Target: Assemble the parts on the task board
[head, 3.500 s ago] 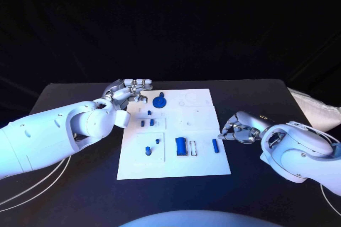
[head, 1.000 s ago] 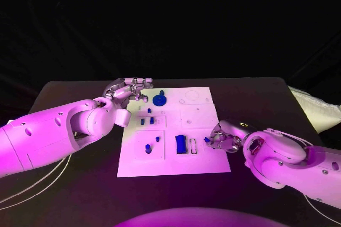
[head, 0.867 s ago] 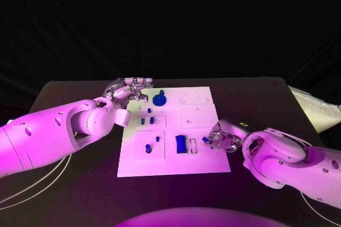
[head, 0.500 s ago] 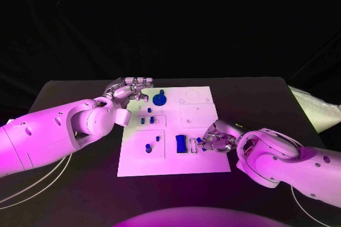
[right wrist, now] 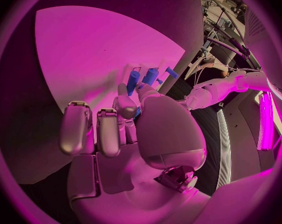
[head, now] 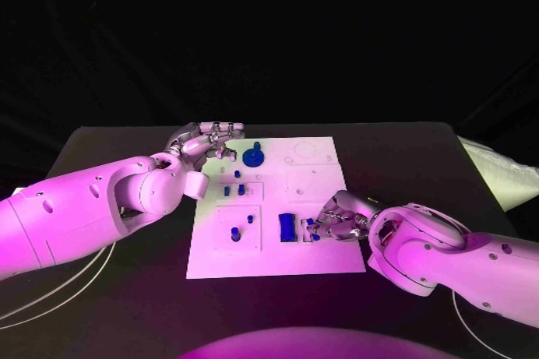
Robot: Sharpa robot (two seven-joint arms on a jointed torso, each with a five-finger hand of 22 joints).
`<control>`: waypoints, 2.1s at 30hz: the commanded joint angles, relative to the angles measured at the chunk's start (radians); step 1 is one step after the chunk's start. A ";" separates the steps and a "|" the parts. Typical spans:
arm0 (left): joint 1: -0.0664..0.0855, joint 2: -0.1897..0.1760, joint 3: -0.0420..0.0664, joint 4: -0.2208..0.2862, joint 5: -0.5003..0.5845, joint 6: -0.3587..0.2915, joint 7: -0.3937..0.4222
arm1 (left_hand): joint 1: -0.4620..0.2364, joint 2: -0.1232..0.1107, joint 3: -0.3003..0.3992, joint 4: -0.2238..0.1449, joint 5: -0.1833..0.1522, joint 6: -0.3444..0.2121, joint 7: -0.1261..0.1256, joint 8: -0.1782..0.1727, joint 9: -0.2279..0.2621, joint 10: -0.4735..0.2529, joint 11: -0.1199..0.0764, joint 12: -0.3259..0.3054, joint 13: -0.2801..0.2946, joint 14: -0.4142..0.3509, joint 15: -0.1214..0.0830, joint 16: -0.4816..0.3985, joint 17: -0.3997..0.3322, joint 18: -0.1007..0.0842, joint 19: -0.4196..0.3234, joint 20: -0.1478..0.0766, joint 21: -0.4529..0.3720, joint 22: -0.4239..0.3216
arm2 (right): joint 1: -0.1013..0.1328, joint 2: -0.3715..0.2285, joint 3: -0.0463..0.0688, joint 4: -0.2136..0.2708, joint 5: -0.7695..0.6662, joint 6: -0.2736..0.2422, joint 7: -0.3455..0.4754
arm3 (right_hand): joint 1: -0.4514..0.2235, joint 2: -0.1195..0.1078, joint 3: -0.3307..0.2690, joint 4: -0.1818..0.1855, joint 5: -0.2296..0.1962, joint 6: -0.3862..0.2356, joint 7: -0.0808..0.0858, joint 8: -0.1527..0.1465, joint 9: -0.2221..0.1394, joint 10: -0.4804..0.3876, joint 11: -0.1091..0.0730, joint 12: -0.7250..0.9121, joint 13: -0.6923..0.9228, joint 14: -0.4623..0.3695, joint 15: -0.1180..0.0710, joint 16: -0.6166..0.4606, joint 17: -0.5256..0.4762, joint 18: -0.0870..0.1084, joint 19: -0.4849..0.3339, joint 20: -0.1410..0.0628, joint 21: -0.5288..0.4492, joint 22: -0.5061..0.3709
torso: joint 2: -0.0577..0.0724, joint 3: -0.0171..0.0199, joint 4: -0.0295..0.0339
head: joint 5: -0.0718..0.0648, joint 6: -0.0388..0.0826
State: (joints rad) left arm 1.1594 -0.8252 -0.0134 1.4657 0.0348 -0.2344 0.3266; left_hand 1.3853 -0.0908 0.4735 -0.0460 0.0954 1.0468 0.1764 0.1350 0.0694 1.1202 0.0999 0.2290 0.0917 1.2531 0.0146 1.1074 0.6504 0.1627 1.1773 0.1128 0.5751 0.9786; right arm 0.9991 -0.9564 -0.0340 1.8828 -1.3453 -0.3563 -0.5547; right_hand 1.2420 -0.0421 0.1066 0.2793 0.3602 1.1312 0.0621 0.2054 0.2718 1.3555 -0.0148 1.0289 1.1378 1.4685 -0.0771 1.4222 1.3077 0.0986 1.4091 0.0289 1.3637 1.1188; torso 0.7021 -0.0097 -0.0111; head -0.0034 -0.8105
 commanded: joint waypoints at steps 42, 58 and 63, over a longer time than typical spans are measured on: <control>0.000 0.001 0.001 -0.001 -0.010 0.020 0.000 | 0.003 0.008 -0.006 -0.002 0.001 -0.010 0.002 0.007 -0.001 -0.008 0.002 0.007 0.001 -0.008 0.002 -0.008 -0.004 0.020 -0.002 0.003 -0.006 -0.001 | -0.001 0.003 0.000 -0.003 -0.060 0.053 0.046 | -0.017 -0.019 -0.128 -0.034 -0.135 -0.007 0.006 -0.003 0.018 -0.006 0.006 -0.019 -0.007 0.057 -0.001 -0.010 0.010 -0.013 -0.002 0.001 -0.004 -0.013 | 0.000 0.0026 -0.0025 | 0.004 -0.004; 0.000 0.003 0.001 -0.006 -0.010 0.020 -0.004 | 0.004 0.009 -0.005 -0.004 0.005 -0.010 0.002 0.008 -0.001 -0.010 0.003 0.008 0.001 -0.009 0.002 -0.007 -0.004 0.020 -0.002 0.003 -0.006 -0.002 | -0.003 0.004 -0.001 -0.004 -0.067 0.079 0.058 | -0.016 -0.011 -0.158 -0.033 -0.175 -0.007 0.007 -0.003 0.023 -0.005 0.007 -0.019 -0.004 0.057 0.000 -0.010 0.012 -0.013 -0.002 0.002 -0.004 -0.012 | 0.000 0.0011 -0.0012 | 0.002 -0.004; 0.000 0.003 0.001 -0.005 -0.010 0.022 -0.004 | 0.004 0.009 -0.005 -0.004 0.005 -0.010 0.002 0.008 -0.001 -0.010 0.003 0.008 0.001 -0.009 0.002 -0.007 -0.004 0.020 -0.002 0.003 -0.006 -0.002 | -0.003 0.006 -0.001 -0.010 -0.069 0.094 0.054 | -0.015 -0.007 -0.160 -0.032 -0.176 -0.007 0.006 -0.002 0.024 -0.004 0.006 -0.017 -0.003 0.057 0.000 -0.010 0.012 -0.013 -0.001 0.002 -0.003 -0.010 | 0.000 0.0006 -0.0005 | 0.006 -0.008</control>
State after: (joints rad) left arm 1.1593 -0.8235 -0.0133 1.4592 0.0284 -0.2319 0.3196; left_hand 1.3853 -0.0908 0.4707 -0.0488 0.0954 1.0431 0.1799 0.1390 0.0694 1.1167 0.1034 0.2358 0.0917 1.2496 0.0180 1.1034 0.6480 0.1627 1.1773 0.1128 0.5752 0.9780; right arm 0.9976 -0.9517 -0.0345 1.8740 -1.3992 -0.2905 -0.5077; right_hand 1.2231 -0.0595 -0.0457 0.2482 0.1891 1.1273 0.0658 0.2049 0.2944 1.3517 -0.0110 1.0131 1.1343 1.4684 -0.0770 1.4172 1.3081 0.0992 1.4090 0.0290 1.3635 1.1074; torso 0.7017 -0.0085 -0.0119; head 0.0003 -0.8168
